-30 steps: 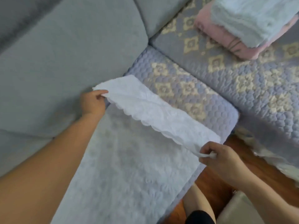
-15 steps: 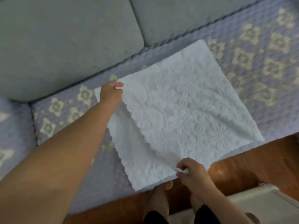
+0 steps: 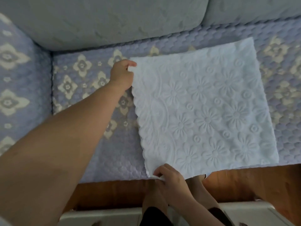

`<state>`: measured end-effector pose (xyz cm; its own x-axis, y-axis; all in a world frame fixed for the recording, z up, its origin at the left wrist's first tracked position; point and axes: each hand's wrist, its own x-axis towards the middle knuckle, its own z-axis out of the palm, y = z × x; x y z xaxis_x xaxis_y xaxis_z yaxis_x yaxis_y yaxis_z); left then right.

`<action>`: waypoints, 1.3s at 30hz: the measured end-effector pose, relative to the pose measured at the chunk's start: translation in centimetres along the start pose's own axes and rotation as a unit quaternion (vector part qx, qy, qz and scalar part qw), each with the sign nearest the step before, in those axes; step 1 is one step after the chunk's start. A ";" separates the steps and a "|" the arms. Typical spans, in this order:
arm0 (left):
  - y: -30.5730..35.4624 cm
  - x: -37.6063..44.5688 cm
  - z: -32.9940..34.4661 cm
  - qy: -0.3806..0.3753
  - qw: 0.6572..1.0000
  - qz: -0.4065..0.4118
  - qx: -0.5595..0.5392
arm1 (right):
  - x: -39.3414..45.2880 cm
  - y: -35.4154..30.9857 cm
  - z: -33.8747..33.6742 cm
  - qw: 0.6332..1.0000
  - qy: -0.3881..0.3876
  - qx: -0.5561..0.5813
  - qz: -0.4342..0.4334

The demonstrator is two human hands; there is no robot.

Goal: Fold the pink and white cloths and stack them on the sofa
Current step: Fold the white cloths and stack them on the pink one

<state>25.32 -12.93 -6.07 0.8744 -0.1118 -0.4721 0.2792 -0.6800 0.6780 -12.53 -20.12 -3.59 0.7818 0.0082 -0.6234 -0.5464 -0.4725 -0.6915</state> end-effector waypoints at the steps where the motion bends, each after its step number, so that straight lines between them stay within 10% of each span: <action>1: -0.4 0.2 -0.1 -0.020 1.000 -0.001 0.012 | 0.4 0.0 0.7 1.000 -0.008 -0.012 -0.003; 7: -4.5 -7.2 1.7 0.117 0.991 -0.035 0.062 | 1.0 1.1 0.8 0.992 -0.107 -0.067 0.000; 11: -10.4 -20.9 5.4 0.057 0.982 -0.181 0.003 | -0.2 3.4 -6.3 0.983 0.072 -0.008 0.166; 17: -11.7 -30.4 11.4 0.026 0.943 -0.318 -0.093 | -4.4 14.7 -21.5 0.859 0.366 -0.089 0.347; 24: -12.7 -32.0 11.8 -0.003 0.932 -0.328 -0.153 | -3.9 21.6 -27.3 0.922 0.149 0.139 0.328; 31: -10.9 -34.2 11.3 0.092 0.917 -0.325 -0.213 | -7.7 22.8 -27.5 0.810 0.071 0.503 0.292; 39: -12.7 -36.9 13.1 0.111 0.865 -0.399 -0.284 | -9.0 24.1 -25.2 0.808 0.155 0.444 0.356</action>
<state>-15.67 -9.70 -4.69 0.3505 0.4125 -0.8408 0.9236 -0.0031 0.3834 -25.14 -53.75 -5.44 0.1377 -0.2732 -0.9521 -0.7824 0.5594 -0.2737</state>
